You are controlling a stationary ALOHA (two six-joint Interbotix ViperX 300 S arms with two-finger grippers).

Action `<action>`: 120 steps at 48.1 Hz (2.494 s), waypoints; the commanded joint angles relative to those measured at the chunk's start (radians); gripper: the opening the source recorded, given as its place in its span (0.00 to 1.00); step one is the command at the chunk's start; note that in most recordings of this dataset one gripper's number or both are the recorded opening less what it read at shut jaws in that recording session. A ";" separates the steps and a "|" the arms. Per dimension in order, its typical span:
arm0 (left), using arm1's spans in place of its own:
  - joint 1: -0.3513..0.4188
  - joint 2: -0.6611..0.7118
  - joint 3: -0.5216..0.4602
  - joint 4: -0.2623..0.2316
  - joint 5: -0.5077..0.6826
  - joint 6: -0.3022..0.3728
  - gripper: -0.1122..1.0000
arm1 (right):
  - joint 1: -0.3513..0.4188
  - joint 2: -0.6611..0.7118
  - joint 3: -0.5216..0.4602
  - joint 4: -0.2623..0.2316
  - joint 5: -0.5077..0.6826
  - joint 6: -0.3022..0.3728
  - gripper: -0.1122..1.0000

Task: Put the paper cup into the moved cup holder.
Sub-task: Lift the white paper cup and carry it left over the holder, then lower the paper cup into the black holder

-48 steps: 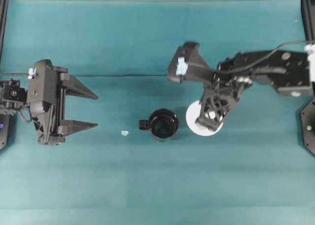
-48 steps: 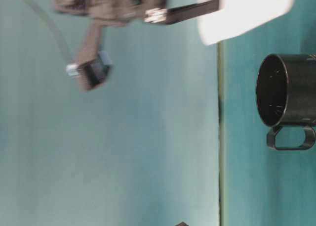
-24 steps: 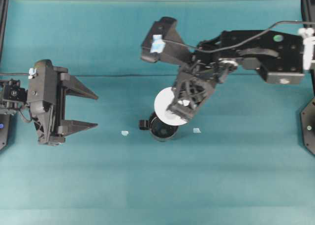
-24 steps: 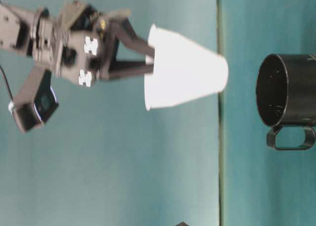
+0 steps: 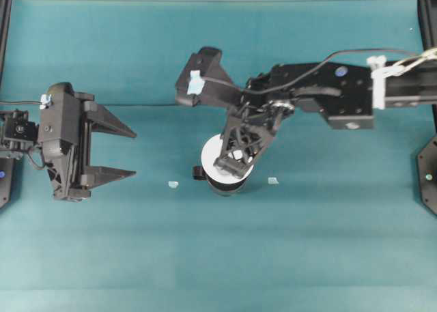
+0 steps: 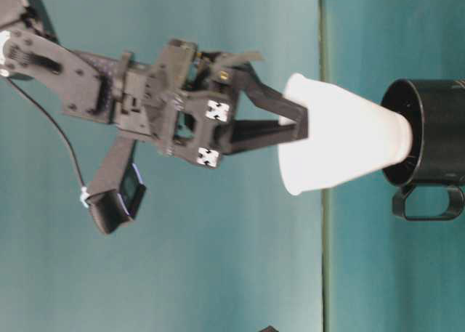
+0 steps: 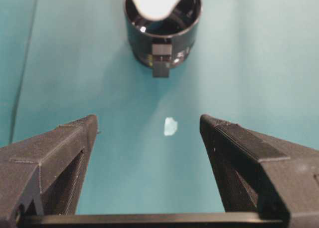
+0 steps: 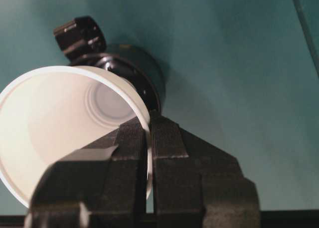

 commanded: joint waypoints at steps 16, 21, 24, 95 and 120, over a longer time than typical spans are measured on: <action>-0.002 0.002 -0.014 0.003 -0.003 -0.002 0.87 | 0.012 -0.008 0.051 0.002 -0.067 0.000 0.11; -0.002 0.003 -0.014 0.002 -0.003 -0.002 0.87 | 0.018 -0.005 0.051 0.002 -0.084 0.000 0.11; -0.002 0.003 -0.014 0.002 -0.003 -0.002 0.87 | 0.020 -0.002 0.051 0.002 -0.089 0.000 0.12; -0.002 0.003 -0.015 0.002 -0.009 -0.002 0.87 | 0.028 0.011 0.061 0.008 -0.091 -0.002 0.86; -0.002 0.003 -0.015 0.003 -0.005 -0.012 0.87 | 0.026 -0.069 0.061 -0.018 -0.086 -0.002 0.86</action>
